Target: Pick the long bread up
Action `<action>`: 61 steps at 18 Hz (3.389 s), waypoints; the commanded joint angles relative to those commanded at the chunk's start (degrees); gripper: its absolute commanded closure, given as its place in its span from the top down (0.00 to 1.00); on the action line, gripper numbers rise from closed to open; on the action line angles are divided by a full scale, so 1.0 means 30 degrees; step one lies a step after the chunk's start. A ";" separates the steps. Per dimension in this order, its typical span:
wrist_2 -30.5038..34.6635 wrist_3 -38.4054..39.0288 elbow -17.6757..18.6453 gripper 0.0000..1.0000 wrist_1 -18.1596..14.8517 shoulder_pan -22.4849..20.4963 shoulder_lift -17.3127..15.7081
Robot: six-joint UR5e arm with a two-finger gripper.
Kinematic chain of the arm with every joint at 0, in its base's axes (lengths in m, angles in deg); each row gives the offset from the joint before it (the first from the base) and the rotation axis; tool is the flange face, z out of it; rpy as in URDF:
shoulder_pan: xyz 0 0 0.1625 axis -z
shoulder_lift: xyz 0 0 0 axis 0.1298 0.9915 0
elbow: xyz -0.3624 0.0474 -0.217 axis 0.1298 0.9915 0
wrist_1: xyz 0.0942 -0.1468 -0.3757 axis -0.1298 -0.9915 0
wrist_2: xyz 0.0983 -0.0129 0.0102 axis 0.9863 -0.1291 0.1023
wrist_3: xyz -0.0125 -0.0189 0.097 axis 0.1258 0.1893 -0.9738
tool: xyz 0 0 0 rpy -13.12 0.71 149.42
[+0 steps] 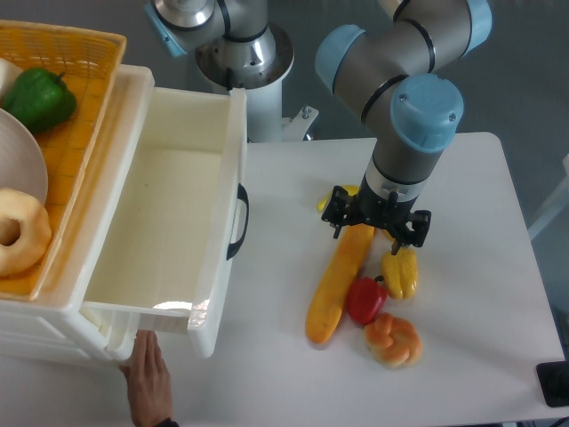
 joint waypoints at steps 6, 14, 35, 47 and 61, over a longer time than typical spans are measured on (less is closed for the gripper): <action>-0.0029 0.0058 0.0145 1.00 0.0117 0.0146 0.0117; -0.0029 0.0205 0.2256 1.00 0.3516 0.0674 0.0410; 0.1377 0.0029 0.1379 1.00 0.5420 0.2314 0.4480; 0.1435 0.0000 0.1580 1.00 0.5714 0.2549 0.4515; 0.1553 -0.1461 0.5096 1.00 0.4600 0.1174 0.1758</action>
